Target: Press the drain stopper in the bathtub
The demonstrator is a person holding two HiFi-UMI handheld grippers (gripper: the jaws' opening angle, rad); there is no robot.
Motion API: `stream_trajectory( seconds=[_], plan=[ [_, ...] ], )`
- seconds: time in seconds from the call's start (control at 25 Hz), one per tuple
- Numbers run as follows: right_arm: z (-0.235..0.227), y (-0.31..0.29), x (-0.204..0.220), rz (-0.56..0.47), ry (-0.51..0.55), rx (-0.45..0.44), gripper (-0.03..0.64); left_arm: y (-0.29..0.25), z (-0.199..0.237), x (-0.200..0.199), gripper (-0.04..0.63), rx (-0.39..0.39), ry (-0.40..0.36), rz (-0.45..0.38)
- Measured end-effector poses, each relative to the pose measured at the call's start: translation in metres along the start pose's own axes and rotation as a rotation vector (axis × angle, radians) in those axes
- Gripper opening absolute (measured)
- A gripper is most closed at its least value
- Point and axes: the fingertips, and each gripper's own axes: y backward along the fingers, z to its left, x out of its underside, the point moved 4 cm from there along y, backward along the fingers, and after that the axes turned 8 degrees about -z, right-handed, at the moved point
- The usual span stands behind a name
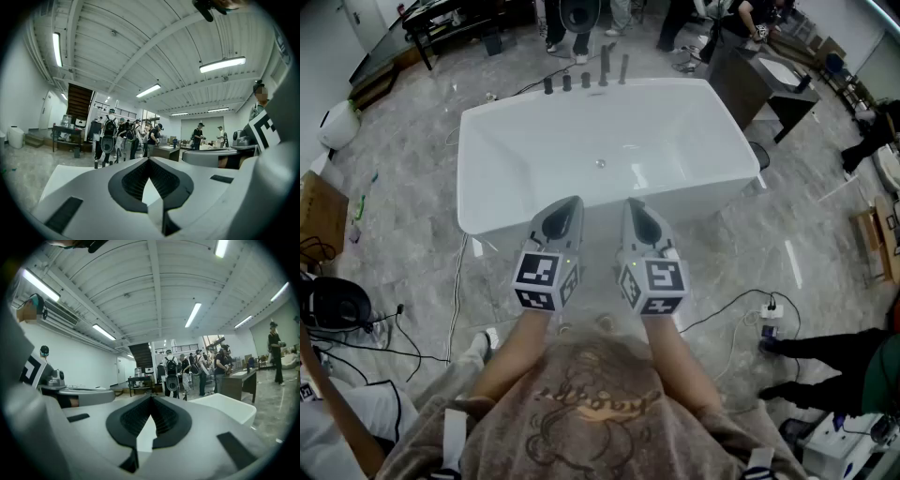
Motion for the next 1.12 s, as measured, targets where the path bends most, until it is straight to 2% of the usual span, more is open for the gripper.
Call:
stream_trajectory(
  seconds=[0.48, 1.12],
  plan=[
    [-0.017, -0.002, 0.001, 0.004, -0.015, -0.009, 0.000, -0.013, -0.006, 0.005, 0.000, -0.003, 0.003, 0.015],
    [-0.087, 0.003, 0.009, 0.007, -0.024, -0.044, 0.000, -0.053, -0.027, 0.011, 0.000, -0.069, -0.024, -0.009]
  ],
)
